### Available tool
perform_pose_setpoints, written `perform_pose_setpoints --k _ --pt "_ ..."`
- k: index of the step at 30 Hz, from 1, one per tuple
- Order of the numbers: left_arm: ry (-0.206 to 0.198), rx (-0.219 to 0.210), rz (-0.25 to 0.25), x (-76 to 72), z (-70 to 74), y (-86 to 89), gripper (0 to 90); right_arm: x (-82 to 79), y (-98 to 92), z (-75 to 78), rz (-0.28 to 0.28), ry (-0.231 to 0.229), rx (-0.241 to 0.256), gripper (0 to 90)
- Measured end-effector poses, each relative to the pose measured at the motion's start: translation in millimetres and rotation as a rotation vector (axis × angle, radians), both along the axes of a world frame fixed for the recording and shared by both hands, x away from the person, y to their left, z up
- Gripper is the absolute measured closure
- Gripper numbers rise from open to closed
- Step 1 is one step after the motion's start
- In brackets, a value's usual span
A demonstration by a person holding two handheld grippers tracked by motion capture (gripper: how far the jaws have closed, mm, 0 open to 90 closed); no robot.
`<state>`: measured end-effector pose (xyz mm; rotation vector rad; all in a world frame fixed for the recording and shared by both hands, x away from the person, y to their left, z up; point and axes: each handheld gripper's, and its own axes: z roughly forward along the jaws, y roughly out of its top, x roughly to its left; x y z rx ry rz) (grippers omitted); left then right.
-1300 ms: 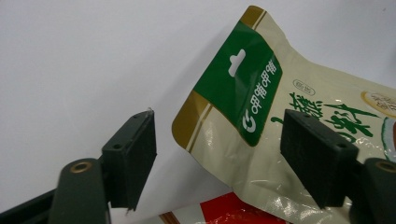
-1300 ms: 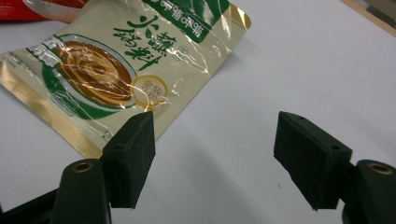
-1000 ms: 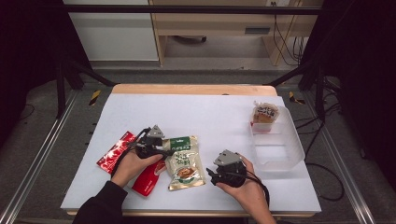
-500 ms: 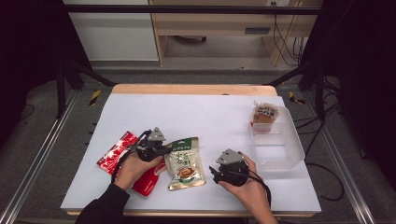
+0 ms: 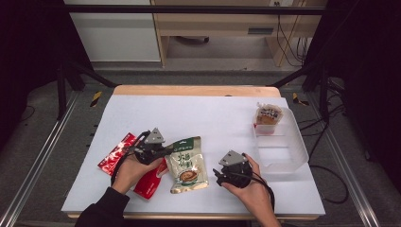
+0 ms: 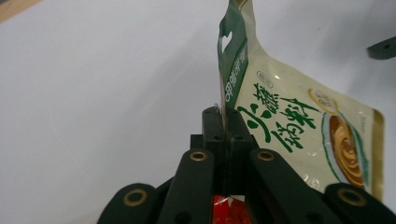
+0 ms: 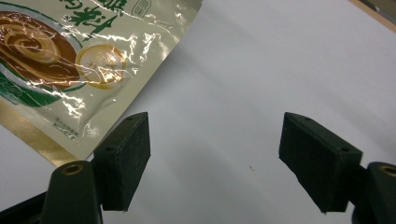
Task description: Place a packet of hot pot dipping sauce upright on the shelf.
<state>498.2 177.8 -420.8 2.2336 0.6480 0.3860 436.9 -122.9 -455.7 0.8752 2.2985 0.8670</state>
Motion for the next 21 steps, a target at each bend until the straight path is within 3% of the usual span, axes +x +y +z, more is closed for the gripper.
perform_pose_setpoints --k 8,12,18,21 --pt "-0.065 -0.041 -0.061 -16.1 33.9 -1.6 90.0 -2.3 1.7 4.9 0.01 -0.03 0.001 22.4" --pt "-0.081 -0.041 -0.093 -21.6 47.2 -0.8 90.0 -4.3 0.6 10.1 0.011 -0.008 0.022 21.1" --pt "-0.088 -0.038 -0.152 -25.6 69.1 -1.0 90.0 -7.6 5.5 30.4 0.078 -0.016 0.029 18.7" --pt "-0.083 -0.027 -0.175 -27.0 77.5 -2.9 90.0 -8.0 5.9 43.8 0.127 -0.025 0.008 17.9"
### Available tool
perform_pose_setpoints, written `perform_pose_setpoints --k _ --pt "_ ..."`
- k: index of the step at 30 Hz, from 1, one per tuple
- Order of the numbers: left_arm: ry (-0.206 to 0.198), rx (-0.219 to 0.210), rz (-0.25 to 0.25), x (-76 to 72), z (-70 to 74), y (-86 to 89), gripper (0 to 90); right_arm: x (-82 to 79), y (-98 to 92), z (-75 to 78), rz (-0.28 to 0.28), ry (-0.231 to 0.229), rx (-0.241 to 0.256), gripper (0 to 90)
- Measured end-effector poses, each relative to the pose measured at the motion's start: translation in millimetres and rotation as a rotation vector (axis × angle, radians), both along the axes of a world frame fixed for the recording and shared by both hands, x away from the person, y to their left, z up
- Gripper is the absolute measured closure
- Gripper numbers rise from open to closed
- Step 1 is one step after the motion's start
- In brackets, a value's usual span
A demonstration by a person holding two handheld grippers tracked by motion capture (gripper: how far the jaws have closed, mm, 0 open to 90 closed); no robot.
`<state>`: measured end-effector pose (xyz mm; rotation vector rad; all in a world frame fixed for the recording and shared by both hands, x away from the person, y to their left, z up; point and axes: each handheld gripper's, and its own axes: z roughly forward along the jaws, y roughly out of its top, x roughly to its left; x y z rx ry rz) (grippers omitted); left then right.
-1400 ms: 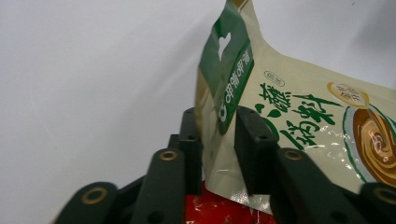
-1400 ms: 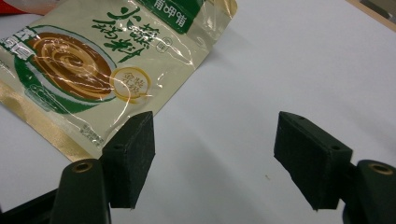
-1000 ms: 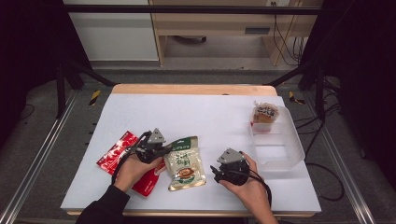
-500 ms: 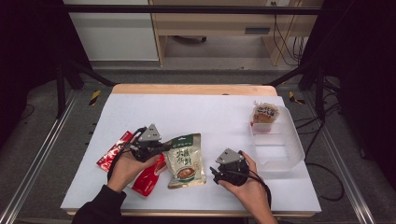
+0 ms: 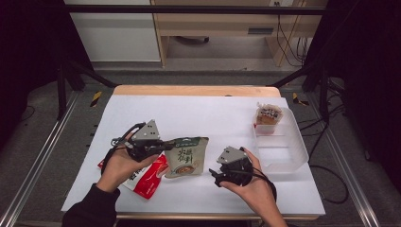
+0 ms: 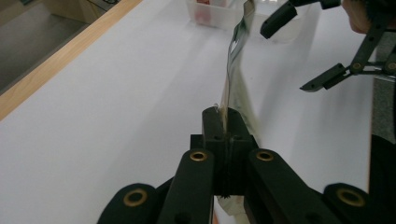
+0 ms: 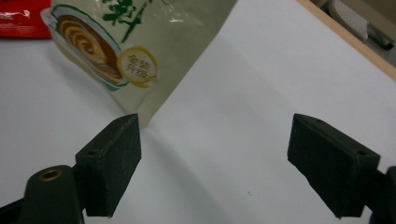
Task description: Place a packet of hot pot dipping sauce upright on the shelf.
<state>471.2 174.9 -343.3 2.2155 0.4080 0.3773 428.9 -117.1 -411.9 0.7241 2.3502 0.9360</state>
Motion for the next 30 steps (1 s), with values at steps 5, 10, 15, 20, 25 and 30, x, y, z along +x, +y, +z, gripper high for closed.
perform_pose_setpoints --k 5,10,15,20,25,30 --pt "-0.006 0.018 -0.023 -2.4 10.3 -3.5 90.0 5.3 -1.3 19.8 0.042 -0.012 -0.016 19.3" --pt "-0.012 0.02 -0.026 -1.1 18.6 -3.6 90.0 10.0 1.3 41.5 0.075 -0.008 -0.058 21.7" --pt "-0.002 0.007 -0.037 2.2 22.9 -3.6 90.0 12.9 5.3 56.7 0.108 -0.007 -0.112 24.1" --pt "-0.004 0.022 -0.044 4.1 24.6 -6.0 90.0 20.0 7.2 67.3 0.123 0.016 -0.155 23.3" --pt "-0.002 0.022 -0.048 5.0 26.1 -6.2 90.0 24.3 7.8 77.1 0.122 0.033 -0.181 24.3" --pt "-0.001 0.014 -0.059 4.0 26.8 -9.0 90.0 24.6 8.4 85.3 0.15 0.021 -0.206 25.1"
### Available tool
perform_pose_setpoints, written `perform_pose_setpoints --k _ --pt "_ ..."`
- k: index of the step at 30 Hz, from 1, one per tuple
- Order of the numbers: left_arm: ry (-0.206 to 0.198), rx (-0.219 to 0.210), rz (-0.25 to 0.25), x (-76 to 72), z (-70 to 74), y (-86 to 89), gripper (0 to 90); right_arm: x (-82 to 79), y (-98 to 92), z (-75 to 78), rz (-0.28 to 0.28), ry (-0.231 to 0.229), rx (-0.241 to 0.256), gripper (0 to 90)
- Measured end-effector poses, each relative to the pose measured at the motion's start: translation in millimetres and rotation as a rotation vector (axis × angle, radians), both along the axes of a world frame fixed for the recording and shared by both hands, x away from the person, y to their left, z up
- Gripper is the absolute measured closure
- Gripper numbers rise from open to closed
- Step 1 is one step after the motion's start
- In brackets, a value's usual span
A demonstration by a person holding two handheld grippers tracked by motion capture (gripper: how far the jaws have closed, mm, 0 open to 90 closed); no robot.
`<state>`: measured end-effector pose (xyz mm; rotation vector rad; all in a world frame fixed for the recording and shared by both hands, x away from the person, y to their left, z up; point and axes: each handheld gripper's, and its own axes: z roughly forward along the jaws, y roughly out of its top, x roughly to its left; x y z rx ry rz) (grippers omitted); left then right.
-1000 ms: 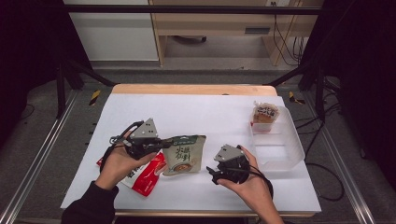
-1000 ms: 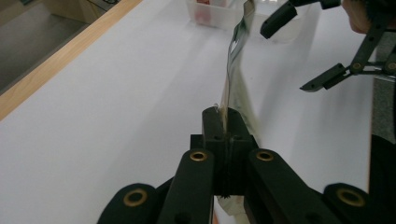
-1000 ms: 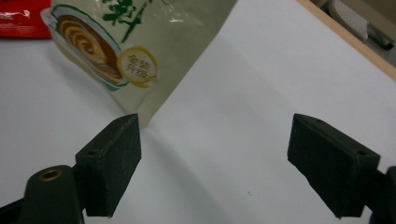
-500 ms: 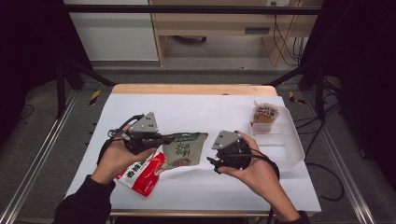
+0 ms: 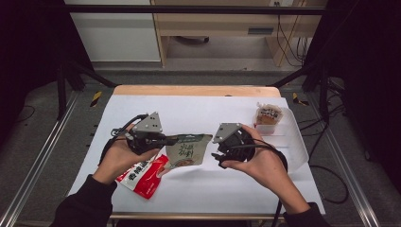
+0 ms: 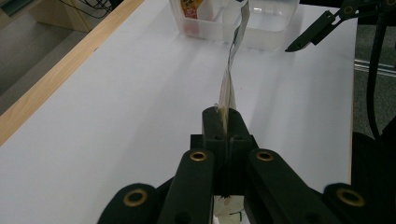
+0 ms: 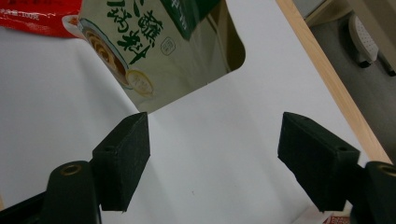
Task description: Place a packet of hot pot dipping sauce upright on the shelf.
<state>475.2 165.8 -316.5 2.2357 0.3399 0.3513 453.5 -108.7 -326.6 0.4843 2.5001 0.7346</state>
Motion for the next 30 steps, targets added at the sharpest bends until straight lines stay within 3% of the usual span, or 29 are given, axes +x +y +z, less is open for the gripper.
perform_pose_setpoints --k 6,12,22,30 --pt "-0.005 0.009 -0.014 0.7 0.5 -4.6 90.0 3.2 1.5 6.9 0.024 0.055 -0.029 20.2" --pt "-0.012 0.015 -0.029 -0.2 1.9 -11.2 90.0 3.4 5.0 4.4 0.031 0.075 -0.059 21.3" --pt "-0.012 0.016 -0.069 -5.5 3.4 -26.3 90.0 7.3 5.7 11.7 0.058 0.084 -0.069 38.2" --pt "-0.012 0.028 -0.105 -8.2 -0.1 -37.0 90.0 6.0 9.3 8.4 0.12 0.099 -0.083 55.5"
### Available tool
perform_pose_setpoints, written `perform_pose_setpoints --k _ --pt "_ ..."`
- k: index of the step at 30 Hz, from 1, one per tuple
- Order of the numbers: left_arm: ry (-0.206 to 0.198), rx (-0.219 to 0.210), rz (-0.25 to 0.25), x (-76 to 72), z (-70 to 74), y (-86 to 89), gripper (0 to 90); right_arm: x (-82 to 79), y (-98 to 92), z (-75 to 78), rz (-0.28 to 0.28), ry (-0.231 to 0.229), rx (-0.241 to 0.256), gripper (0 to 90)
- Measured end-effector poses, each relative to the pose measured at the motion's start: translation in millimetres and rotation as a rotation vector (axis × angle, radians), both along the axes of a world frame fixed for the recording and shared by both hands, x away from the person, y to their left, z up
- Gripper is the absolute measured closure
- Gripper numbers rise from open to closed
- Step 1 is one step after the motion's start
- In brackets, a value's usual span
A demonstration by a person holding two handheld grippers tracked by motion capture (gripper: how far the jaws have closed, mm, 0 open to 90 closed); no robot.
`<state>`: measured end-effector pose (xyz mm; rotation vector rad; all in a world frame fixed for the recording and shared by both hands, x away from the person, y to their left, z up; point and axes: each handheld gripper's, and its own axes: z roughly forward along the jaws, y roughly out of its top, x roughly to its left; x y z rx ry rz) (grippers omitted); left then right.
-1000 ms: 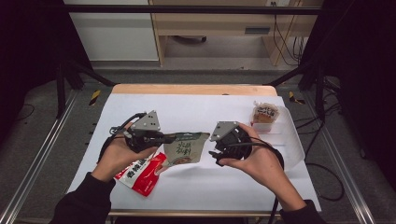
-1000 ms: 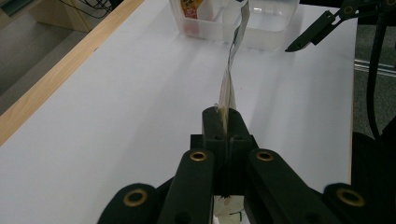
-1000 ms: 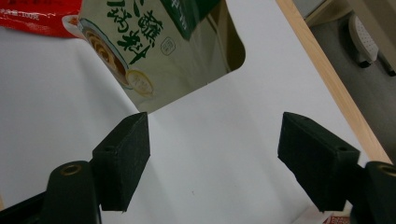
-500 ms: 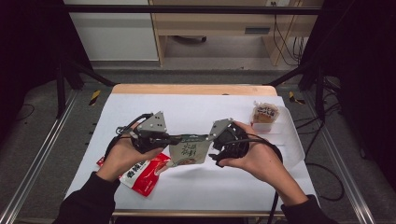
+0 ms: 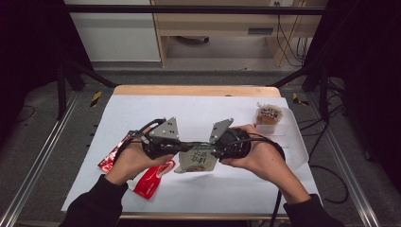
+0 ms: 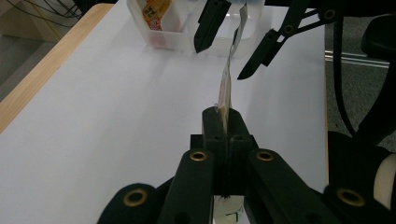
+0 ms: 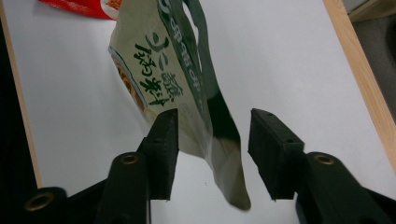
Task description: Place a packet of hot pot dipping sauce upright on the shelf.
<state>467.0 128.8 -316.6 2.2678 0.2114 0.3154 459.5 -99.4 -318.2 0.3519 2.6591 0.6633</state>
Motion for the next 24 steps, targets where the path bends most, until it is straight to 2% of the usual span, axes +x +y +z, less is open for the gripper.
perform_pose_setpoints --k 5,17,24 --pt "-0.002 0.004 -0.012 -1.3 -0.8 -3.3 90.0 0.7 2.6 -1.1 0.016 0.011 0.0 63.5" --pt "0.006 0.006 -0.008 0.7 -6.9 -5.2 90.0 -1.3 5.6 -5.9 0.049 0.03 -0.054 86.2" --pt "0.018 -0.012 -0.001 1.9 -9.9 -2.0 90.0 -1.5 6.5 -2.7 0.049 0.035 -0.051 89.8"
